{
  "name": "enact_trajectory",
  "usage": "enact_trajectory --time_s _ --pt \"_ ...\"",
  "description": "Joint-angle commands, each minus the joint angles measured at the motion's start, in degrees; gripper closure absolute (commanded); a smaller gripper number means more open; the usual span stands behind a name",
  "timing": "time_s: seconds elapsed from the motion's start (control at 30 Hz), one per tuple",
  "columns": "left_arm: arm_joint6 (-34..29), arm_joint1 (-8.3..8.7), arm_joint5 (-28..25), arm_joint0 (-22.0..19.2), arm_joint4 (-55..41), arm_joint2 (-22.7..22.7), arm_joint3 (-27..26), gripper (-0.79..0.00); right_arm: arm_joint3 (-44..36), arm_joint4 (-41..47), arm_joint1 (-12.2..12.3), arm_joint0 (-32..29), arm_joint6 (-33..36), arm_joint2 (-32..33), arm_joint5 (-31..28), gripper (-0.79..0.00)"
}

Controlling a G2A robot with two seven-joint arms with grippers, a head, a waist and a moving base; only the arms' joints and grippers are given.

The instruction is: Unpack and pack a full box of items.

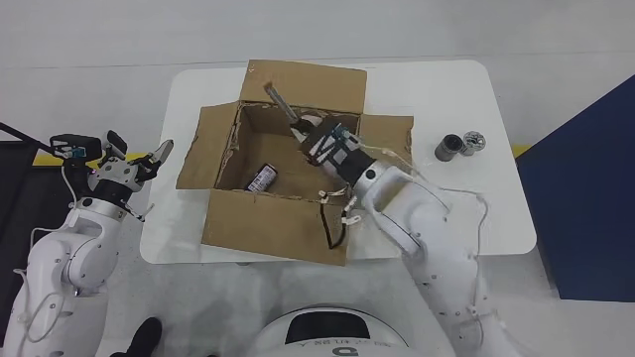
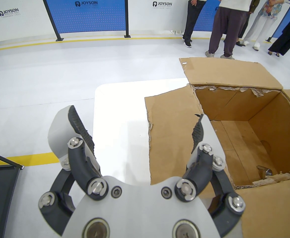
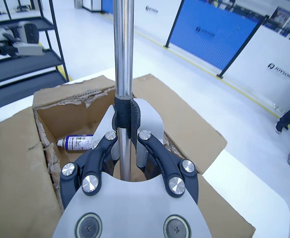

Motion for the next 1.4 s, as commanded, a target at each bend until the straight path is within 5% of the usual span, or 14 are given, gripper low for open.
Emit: enact_trajectory --time_s 0.0,0.1,0.47,0.83,1.17,1.37 --pt "0.0 0.00 0.0 0.0 0.0 0.0 0.0 -0.785 -1.7 0.7 0.5 -2.6 -4.9 1.9 -1.2 0.000" --pt "0.0 0.00 0.0 0.0 0.0 0.0 0.0 -0.785 -2.3 4.3 1.1 -4.9 -8.2 4.4 -5.6 0.000" --pt "0.0 0.00 0.0 0.0 0.0 0.0 0.0 -0.785 -1.7 8.9 1.2 -5.7 -11.0 5.4 -6.4 0.000" --pt "0.0 0.00 0.0 0.0 0.0 0.0 0.0 -0.785 -4.1 32.0 3.7 -21.1 -21.4 28.1 -16.7 0.000" --pt "0.0 0.00 0.0 0.0 0.0 0.0 0.0 -0.785 4.7 57.7 5.1 -27.3 -13.5 42.7 -15.9 0.000" --pt "0.0 0.00 0.0 0.0 0.0 0.0 0.0 -0.785 12.5 69.9 6.1 -25.0 -1.1 45.7 -9.6 0.000"
